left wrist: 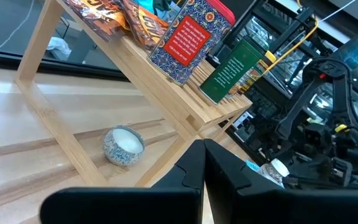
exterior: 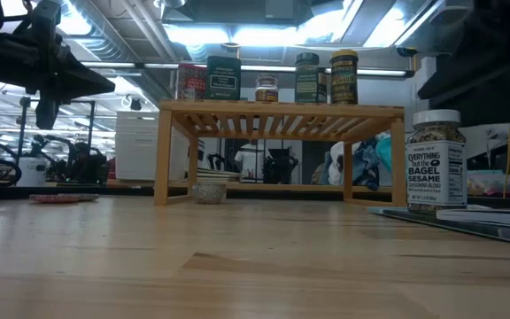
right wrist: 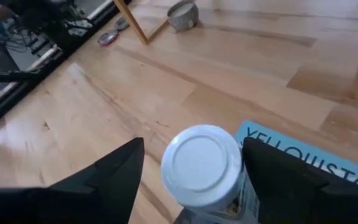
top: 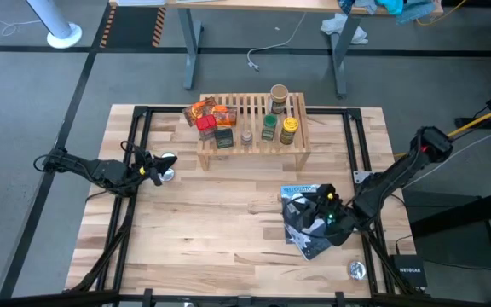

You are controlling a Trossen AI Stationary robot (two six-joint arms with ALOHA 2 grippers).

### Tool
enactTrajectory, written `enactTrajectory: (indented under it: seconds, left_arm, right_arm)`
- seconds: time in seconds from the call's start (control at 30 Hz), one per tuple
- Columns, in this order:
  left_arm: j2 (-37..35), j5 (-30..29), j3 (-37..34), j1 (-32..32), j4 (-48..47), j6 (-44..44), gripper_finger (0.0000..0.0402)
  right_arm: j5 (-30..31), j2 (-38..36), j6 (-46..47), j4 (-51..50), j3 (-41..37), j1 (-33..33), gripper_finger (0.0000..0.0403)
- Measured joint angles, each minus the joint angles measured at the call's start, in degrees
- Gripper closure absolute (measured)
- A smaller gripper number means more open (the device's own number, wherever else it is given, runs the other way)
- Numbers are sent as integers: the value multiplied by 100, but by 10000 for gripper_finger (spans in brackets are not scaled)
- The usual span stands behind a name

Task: Shelf spices
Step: Put the white seasoning bottle on the shelf

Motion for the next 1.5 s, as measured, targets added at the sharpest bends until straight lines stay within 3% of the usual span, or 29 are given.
enactTrajectory:
  seconds: [0.3,0.6,1.0,1.5]
  left_arm:
    - [0,2,-4,-1,21,28,402]
    - [0,4,-4,-1,25,31,401]
    - [0,2,-4,-1,30,15,402]
    - [0,2,-7,-1,32,63,402]
  right_arm:
    - [503,574,909,25,18,437,123]
    - [480,1162,1339,-1301,831,442,123]
    - [-152,1769,1443,-2190,1502,33,123]
    - [-659,1830,1338,-2207,1541,-198,123]
